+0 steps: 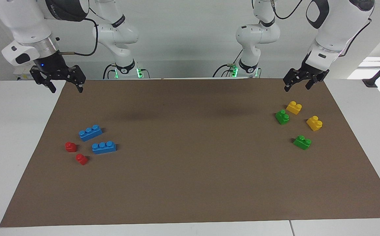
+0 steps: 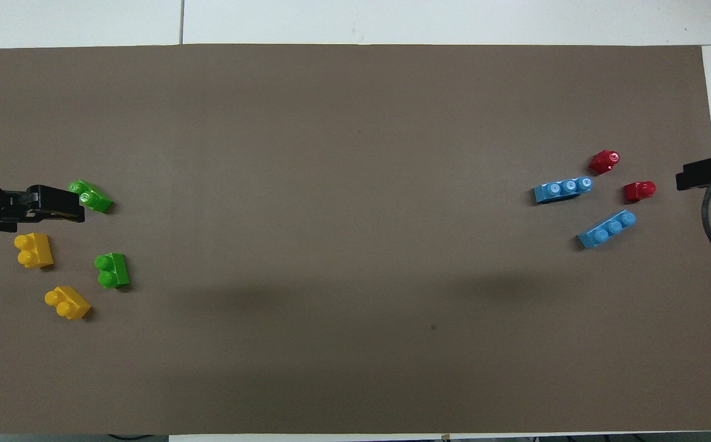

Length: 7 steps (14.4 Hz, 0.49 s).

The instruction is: Remove green block with left arm and hold with right

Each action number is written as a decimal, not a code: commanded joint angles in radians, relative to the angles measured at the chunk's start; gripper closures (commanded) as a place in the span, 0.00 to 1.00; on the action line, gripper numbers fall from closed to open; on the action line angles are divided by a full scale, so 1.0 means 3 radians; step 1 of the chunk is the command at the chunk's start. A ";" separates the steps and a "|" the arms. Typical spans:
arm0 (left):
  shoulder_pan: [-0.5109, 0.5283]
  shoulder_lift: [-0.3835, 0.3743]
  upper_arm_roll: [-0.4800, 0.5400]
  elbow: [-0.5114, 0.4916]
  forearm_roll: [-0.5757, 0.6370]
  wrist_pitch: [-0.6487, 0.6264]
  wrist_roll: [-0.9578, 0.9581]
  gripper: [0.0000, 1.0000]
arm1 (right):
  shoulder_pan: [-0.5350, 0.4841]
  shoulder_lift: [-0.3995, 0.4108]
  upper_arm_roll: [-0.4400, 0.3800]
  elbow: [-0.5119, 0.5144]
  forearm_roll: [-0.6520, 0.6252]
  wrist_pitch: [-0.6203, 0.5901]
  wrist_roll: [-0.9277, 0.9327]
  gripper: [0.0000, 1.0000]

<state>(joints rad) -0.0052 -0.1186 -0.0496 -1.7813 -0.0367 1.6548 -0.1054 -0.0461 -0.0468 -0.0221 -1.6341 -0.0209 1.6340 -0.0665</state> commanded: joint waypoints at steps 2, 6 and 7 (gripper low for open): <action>-0.0008 -0.0065 0.0017 -0.0029 -0.0056 -0.0055 0.0055 0.00 | -0.0041 -0.0064 0.0018 -0.0096 0.0090 0.0071 0.0094 0.00; -0.0018 -0.0075 0.0017 -0.0045 -0.0056 -0.0060 0.0035 0.00 | -0.0041 -0.0069 0.0018 -0.0096 0.0105 0.0050 0.0155 0.00; -0.0024 -0.0080 0.0012 -0.0055 -0.0051 -0.0075 0.0029 0.00 | -0.0041 -0.0069 0.0018 -0.0096 0.0146 0.0045 0.0160 0.00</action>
<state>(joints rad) -0.0052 -0.1198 -0.0507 -1.7814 -0.0375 1.6516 -0.1047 -0.0462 -0.0468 -0.0222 -1.6355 -0.0109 1.6340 -0.0381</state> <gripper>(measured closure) 0.000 0.000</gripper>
